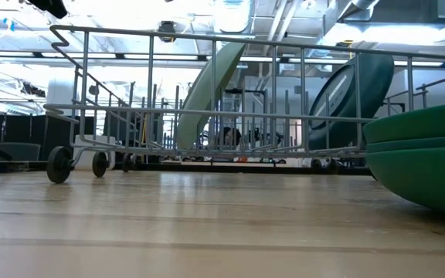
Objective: Sort dishes
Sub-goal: Put a green plate in the dish rack
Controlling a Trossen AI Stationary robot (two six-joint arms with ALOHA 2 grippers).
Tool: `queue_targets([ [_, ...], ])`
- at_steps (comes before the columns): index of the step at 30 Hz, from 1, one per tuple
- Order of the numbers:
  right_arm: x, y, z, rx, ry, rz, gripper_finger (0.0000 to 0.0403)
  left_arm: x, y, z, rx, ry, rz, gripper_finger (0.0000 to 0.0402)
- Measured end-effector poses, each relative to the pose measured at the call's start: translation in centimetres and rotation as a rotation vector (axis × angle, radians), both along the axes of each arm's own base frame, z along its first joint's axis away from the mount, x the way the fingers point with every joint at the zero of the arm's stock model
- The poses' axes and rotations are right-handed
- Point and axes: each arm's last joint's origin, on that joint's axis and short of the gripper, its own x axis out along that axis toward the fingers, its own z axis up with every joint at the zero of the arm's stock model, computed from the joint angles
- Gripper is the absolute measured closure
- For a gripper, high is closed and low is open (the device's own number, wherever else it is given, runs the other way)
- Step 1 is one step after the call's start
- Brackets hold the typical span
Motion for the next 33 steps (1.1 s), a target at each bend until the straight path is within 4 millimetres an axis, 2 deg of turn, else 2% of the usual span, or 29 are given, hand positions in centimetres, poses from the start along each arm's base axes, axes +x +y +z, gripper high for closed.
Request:
queue_targets([
  [10,0.1,-0.3,-0.5,-0.004,0.002,0.011,0.0288,-0.5,-0.7,0.0,-0.036,-0.023,-0.005,0.0269],
  [15,-0.2,-0.7,-1.7,-0.017,0.012,0.022,0.0266,-0.6,-0.9,0.0,-0.048,-0.031,-0.005,0.0269],
  [22,-0.2,-0.7,-1.8,-0.020,0.014,0.024,0.0246,-0.6,-1.1,0.1,-0.058,-0.041,-0.008,0.0269],
  [26,-0.2,-0.8,-1.8,-0.022,0.016,0.025,0.0269,-0.5,-1.1,0.1,-0.056,-0.051,-0.006,0.0269],
  [33,-0.3,-0.8,-2.5,-0.013,0.005,0.025,0.0340,-0.5,-1.1,0.1,-0.058,-0.052,-0.003,0.0269],
])
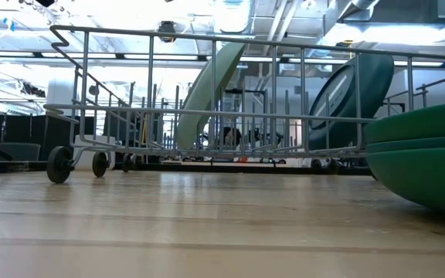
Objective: Sort dishes
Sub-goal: Put a green plate in the dish rack
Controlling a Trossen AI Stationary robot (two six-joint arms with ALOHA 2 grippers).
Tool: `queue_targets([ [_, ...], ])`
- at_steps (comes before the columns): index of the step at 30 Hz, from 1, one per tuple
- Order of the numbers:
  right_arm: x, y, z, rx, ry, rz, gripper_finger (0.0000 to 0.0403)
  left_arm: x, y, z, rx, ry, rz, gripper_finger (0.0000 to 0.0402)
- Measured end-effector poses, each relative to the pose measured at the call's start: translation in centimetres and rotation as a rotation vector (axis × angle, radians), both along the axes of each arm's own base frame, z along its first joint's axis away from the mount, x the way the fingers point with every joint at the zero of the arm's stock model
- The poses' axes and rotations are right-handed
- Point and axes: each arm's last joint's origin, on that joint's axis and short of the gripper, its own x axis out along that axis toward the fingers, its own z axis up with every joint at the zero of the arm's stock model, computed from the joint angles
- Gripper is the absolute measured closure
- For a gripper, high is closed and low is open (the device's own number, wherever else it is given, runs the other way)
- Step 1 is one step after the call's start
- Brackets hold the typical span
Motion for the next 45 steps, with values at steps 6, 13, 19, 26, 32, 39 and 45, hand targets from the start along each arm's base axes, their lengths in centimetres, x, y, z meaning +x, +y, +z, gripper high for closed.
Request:
queue_targets([
  [6,0.0,0.0,0.0,-0.004,0.003,0.014,0.0393,0.1,-0.1,0.0,-0.008,-0.009,-0.001,0.0269],
  [13,0.0,0.0,0.2,-0.011,0.008,0.028,0.0396,0.1,-0.1,0.1,-0.001,-0.018,-0.002,0.0269],
  [19,0.2,0.2,1.7,-0.033,0.005,0.051,0.0401,0.1,-0.1,0.1,0.000,-0.019,-0.002,0.0269],
  [26,0.5,0.4,4.0,-0.068,-0.003,0.081,0.0401,0.1,-0.1,0.1,0.026,-0.017,-0.020,0.0269],
  [32,0.4,0.3,4.5,-0.086,0.011,0.120,0.0402,0.2,0.1,0.2,0.092,-0.034,-0.040,0.0269],
  [39,0.1,-0.1,3.0,-0.099,0.021,0.123,0.0402,0.7,0.6,0.2,0.151,-0.026,-0.057,0.0269],
  [45,0.2,0.0,3.0,-0.090,0.012,0.165,0.0402,1.4,1.3,0.2,0.191,-0.003,-0.062,0.0269],
])
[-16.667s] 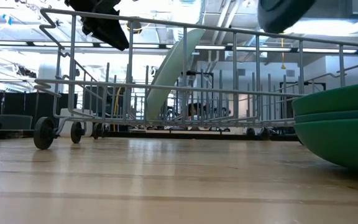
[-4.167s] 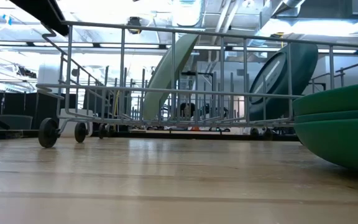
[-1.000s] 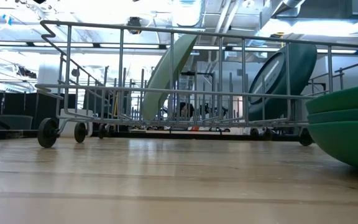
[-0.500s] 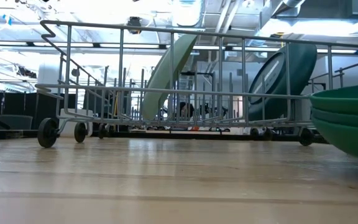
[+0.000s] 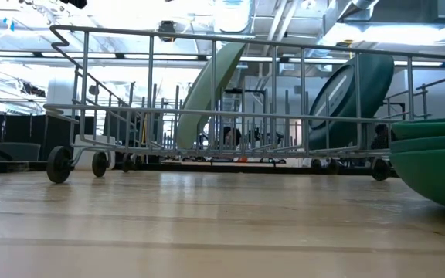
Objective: Sort dishes
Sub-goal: Put a green plate in the dish rack
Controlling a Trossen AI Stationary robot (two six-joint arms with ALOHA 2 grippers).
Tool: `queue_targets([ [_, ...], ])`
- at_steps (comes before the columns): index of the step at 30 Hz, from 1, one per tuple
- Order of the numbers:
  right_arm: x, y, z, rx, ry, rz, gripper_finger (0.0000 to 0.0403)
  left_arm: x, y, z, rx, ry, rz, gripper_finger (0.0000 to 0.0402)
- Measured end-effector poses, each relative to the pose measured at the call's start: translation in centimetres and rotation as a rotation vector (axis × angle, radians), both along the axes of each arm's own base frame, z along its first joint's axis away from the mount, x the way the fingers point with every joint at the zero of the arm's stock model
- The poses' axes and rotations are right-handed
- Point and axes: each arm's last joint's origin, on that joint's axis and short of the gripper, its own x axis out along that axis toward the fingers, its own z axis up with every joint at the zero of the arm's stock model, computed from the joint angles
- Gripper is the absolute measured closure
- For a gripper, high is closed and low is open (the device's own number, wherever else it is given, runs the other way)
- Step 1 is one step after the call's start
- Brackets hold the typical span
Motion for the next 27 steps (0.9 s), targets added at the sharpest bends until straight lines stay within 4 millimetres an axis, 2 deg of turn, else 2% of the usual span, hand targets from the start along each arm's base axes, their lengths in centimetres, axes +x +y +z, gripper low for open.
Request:
queue_targets([
  [8,1.0,1.0,2.9,0.036,-0.113,0.086,0.0402,0.7,0.8,0.0,0.059,0.034,-0.018,0.0269],
  [15,1.6,1.0,6.4,-0.046,-0.251,0.121,0.0402,2.0,1.8,0.2,0.108,0.041,-0.036,0.0269],
  [21,1.7,0.8,8.0,-0.093,-0.290,0.151,0.0402,3.6,2.8,0.5,0.142,0.023,-0.059,0.0269],
  [27,2.2,1.1,10.4,-0.105,-0.391,0.231,0.0402,4.3,3.8,0.5,0.169,0.037,-0.046,0.0269],
])
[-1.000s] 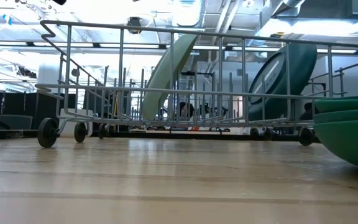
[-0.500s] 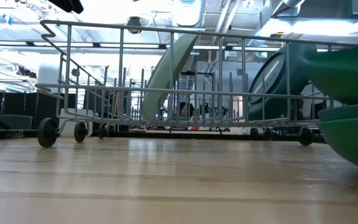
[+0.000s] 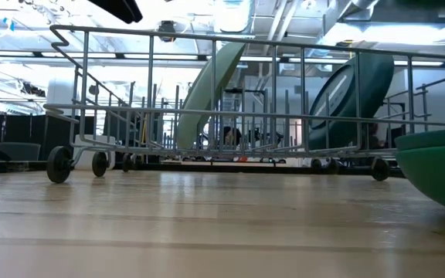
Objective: Sort dishes
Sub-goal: Put a green plate in the dish rack
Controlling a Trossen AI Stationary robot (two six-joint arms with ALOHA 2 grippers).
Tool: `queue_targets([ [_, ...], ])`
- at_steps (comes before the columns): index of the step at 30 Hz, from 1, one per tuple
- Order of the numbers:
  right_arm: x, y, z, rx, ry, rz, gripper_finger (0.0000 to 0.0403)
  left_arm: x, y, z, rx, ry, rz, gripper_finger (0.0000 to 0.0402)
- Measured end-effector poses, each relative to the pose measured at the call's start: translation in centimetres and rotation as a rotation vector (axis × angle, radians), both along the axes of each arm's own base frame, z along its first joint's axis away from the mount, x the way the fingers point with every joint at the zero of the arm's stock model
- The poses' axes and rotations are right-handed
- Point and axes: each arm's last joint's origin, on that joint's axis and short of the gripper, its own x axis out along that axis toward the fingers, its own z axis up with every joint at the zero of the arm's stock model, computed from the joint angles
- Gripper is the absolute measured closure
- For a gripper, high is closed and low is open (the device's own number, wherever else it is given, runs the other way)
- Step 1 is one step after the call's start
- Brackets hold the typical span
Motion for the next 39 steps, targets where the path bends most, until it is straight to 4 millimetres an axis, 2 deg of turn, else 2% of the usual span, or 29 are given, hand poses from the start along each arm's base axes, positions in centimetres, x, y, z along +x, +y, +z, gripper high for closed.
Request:
queue_targets([
  [6,0.3,-0.2,3.0,-0.061,-0.144,0.096,0.0402,0.4,0.8,0.1,0.052,-0.004,0.028,0.0269],
  [10,0.2,-1.5,4.9,-0.097,-0.233,0.156,0.0402,-0.1,1.4,0.8,0.062,-0.033,0.053,0.0269],
  [14,0.0,-3.7,6.8,-0.170,-0.338,0.200,0.0402,-1.6,2.4,2.8,0.034,-0.133,0.102,0.0269],
  [18,0.0,-6.3,8.9,-0.255,-0.456,0.215,0.0403,-3.4,3.4,4.8,-0.065,-0.241,0.141,0.0269],
  [23,0.0,-9.9,11.6,-0.385,-0.588,0.170,0.0403,-5.0,3.7,6.4,-0.175,-0.374,0.182,0.0269],
  [31,0.7,-14.0,15.3,-0.621,-0.755,0.102,0.0403,-7.1,4.6,8.1,-0.101,-0.596,0.312,0.0269],
  [39,0.9,-16.1,19.1,-0.697,-1.112,0.363,0.0403,-7.1,4.6,8.9,-0.122,-0.643,0.311,0.0269],
])
